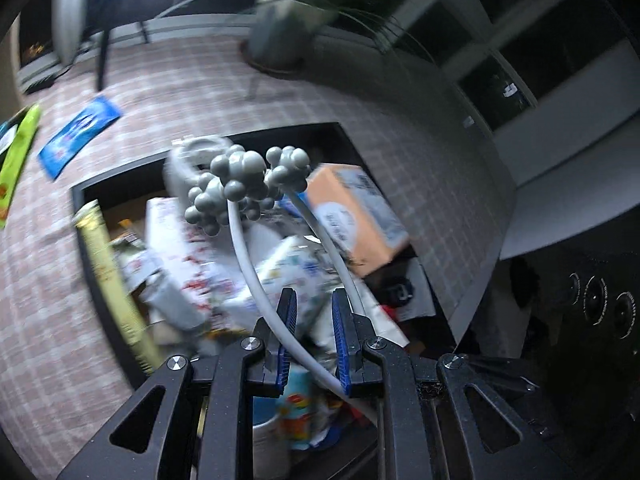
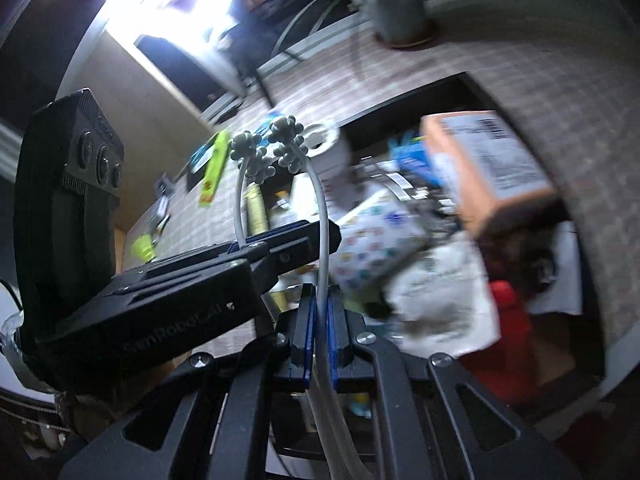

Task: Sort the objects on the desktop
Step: 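Carry the grey bead massager into the black bin and open both tools, then grasp the plastic-wrapped white item with the left tool while the right tool grasps the blue clip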

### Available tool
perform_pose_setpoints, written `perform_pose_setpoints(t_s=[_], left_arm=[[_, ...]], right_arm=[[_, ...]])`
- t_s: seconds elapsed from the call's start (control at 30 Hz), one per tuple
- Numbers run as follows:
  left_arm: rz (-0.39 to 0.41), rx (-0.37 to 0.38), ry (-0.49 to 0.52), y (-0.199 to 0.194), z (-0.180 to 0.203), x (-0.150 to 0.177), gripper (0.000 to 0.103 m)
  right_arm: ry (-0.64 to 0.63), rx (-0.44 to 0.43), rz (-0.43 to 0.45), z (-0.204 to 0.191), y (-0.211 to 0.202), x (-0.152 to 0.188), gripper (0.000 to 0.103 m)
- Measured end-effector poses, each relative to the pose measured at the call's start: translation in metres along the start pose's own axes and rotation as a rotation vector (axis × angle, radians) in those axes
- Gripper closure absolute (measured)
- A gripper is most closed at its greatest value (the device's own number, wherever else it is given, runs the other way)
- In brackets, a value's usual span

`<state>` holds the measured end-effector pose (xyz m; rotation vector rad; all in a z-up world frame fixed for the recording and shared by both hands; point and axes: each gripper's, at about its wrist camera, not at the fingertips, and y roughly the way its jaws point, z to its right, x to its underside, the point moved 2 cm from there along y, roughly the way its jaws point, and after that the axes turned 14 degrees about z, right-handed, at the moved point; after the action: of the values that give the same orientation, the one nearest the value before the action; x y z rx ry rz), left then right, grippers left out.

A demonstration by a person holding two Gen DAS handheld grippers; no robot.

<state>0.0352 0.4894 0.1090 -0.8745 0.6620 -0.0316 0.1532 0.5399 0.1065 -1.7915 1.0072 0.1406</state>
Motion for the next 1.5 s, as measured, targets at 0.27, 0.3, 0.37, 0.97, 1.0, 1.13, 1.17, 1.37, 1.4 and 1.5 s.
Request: perform_pose_setpoints(t_s=[0.27,0.3,0.37,0.97,1.0,1.13,1.17,1.37,1.4,1.5], left_arm=[[0.021,-0.025,0.037,0.006,0.018,-0.004,0.047],[0.023,-0.029,0.041,0.004,0.018,-0.004,0.047],[0.023,-0.041,0.033,0.002,0.014,-0.004,0.047],[0.088,-0.242,-0.043,-0.071,-0.096,0.019,0.049],[0.093,-0.259,-0.061,-0.079,-0.109,0.021,0.049],[0.116,-0.315,-0.125,-0.106,-0.154,0.032,0.049],[0.124,-0.332,-0.142,-0.114,-0.165,0.035,0.049],[0.166,-0.431,-0.262,-0.163,-0.238,0.056,0.049],[0.171,-0.444,-0.283,-0.17,-0.249,0.06,0.049],[0.196,-0.494,-0.352,-0.197,-0.287,0.073,0.049]], right_arm=[[0.048,0.128,0.076,0.037,-0.023,-0.009,0.068],[0.047,0.131,0.078,0.038,-0.024,-0.009,0.068],[0.046,0.131,0.081,0.038,-0.026,-0.008,0.067],[-0.114,0.035,0.019,-0.046,0.017,-0.004,0.06],[-0.13,0.023,0.008,-0.055,0.023,-0.003,0.06],[-0.19,-0.014,-0.033,-0.091,0.045,0.006,0.06],[-0.205,-0.028,-0.046,-0.101,0.051,0.008,0.06],[-0.294,-0.097,-0.121,-0.163,0.085,0.032,0.06],[-0.304,-0.105,-0.131,-0.171,0.089,0.036,0.06],[-0.347,-0.124,-0.164,-0.199,0.103,0.051,0.06]])
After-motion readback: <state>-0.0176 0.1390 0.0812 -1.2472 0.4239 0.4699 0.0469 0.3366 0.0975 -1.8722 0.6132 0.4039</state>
